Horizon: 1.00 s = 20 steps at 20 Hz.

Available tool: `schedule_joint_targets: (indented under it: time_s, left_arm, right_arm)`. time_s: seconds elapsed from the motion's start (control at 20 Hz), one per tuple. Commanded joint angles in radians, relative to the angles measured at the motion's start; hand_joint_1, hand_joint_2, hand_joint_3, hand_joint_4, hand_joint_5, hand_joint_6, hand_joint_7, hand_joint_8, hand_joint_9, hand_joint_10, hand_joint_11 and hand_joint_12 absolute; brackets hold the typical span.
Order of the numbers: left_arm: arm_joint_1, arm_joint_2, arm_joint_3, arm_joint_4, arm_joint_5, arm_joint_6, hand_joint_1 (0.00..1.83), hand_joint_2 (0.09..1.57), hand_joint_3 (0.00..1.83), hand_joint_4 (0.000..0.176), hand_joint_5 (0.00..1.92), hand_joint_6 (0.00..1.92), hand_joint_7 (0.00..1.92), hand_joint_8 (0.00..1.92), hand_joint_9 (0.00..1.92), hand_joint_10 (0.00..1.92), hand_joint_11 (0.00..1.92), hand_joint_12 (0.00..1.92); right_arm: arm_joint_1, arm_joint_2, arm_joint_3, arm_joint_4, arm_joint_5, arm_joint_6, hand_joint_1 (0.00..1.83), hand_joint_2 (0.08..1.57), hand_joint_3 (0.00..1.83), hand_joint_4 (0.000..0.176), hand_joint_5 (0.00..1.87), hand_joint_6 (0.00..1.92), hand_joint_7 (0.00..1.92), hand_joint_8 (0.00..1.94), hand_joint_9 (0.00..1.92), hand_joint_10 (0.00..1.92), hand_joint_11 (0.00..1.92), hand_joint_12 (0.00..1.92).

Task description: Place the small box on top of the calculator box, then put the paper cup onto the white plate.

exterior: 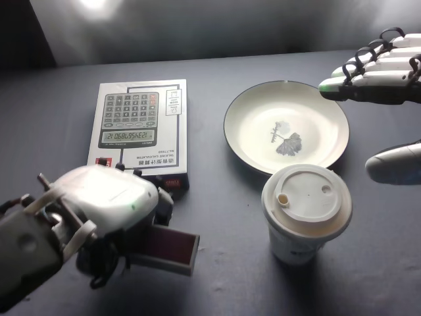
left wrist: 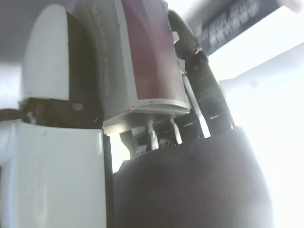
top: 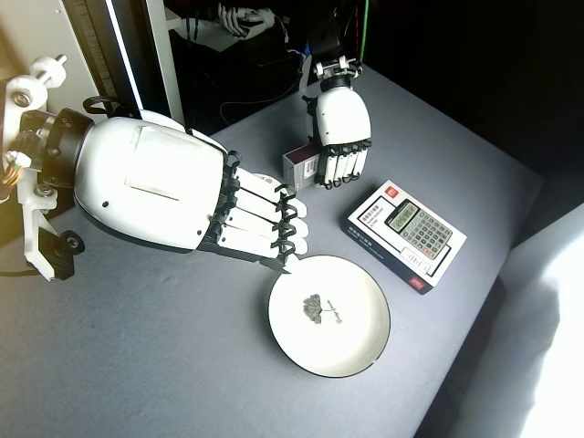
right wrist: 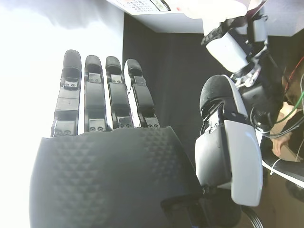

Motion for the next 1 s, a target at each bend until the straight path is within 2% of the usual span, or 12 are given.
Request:
schedule_joint_targets:
  time_s: [0.0, 0.1, 0.15, 0.25, 0.3, 0.4, 0.75, 0.95]
  left_arm:
    - [-0.026, 0.012, 0.003, 0.015, -0.024, 0.027, 1.49, 1.11, 0.00, 0.000, 0.86, 1.11, 0.94, 0.88, 0.99, 0.98, 0.80, 1.52]
    - [-0.060, 0.011, 0.017, -0.016, -0.002, 0.061, 1.49, 1.12, 0.00, 0.000, 0.82, 1.16, 0.90, 0.93, 0.98, 0.99, 0.80, 1.53]
    - [-0.081, 0.011, 0.029, -0.036, 0.014, 0.084, 1.49, 1.12, 0.00, 0.000, 0.82, 1.16, 0.90, 0.94, 0.98, 0.99, 0.80, 1.53]
    - [-0.123, 0.010, 0.053, -0.100, 0.058, 0.152, 1.49, 1.11, 0.00, 0.000, 0.84, 1.15, 0.91, 0.91, 1.01, 0.96, 0.81, 1.50]
    - [-0.156, 0.008, 0.080, -0.157, 0.105, 0.213, 1.49, 1.11, 0.00, 0.000, 0.84, 1.14, 0.94, 0.87, 1.02, 0.93, 0.81, 1.50]
    - [-0.197, -0.003, 0.133, -0.215, 0.177, 0.279, 1.49, 1.11, 0.00, 0.000, 0.84, 1.13, 0.93, 0.88, 1.00, 0.96, 0.80, 1.51]
    - [-0.280, -0.053, 0.301, -0.227, 0.300, 0.283, 1.49, 1.12, 0.00, 0.000, 0.80, 1.16, 0.93, 0.92, 0.98, 1.00, 0.79, 1.53]
    - [-0.311, -0.081, 0.371, -0.232, 0.313, 0.283, 1.49, 1.12, 0.00, 0.000, 0.81, 1.16, 0.94, 0.90, 0.98, 0.99, 0.79, 1.53]
  right_arm:
    - [0.009, 0.013, -0.002, 0.022, 0.073, 0.008, 0.04, 1.21, 0.00, 0.000, 0.11, 0.00, 0.11, 0.00, 0.12, 0.00, 0.00, 0.43]
    - [0.009, 0.013, -0.003, 0.022, 0.073, 0.008, 0.03, 1.21, 0.00, 0.000, 0.11, 0.00, 0.11, 0.00, 0.12, 0.00, 0.00, 0.39]
    - [0.009, 0.013, -0.003, 0.022, 0.073, 0.008, 0.05, 1.21, 0.00, 0.000, 0.12, 0.00, 0.12, 0.00, 0.13, 0.01, 0.00, 0.44]
    - [0.009, 0.013, -0.003, 0.022, 0.073, 0.008, 0.05, 1.20, 0.00, 0.000, 0.13, 0.00, 0.13, 0.00, 0.15, 0.01, 0.00, 0.46]
    - [0.009, 0.013, -0.003, 0.022, 0.073, 0.008, 0.03, 1.21, 0.00, 0.000, 0.14, 0.01, 0.14, 0.01, 0.15, 0.01, 0.00, 0.47]
    - [0.009, 0.013, -0.004, 0.022, 0.073, 0.008, 0.06, 1.20, 0.00, 0.000, 0.14, 0.01, 0.14, 0.00, 0.15, 0.00, 0.00, 0.47]
    - [0.008, 0.013, -0.008, 0.021, 0.073, 0.008, 0.10, 1.21, 0.00, 0.000, 0.12, 0.00, 0.12, 0.00, 0.10, 0.00, 0.00, 0.32]
    - [0.008, 0.013, -0.009, 0.021, 0.073, 0.008, 0.08, 1.21, 0.00, 0.000, 0.13, 0.00, 0.13, 0.00, 0.12, 0.00, 0.00, 0.36]
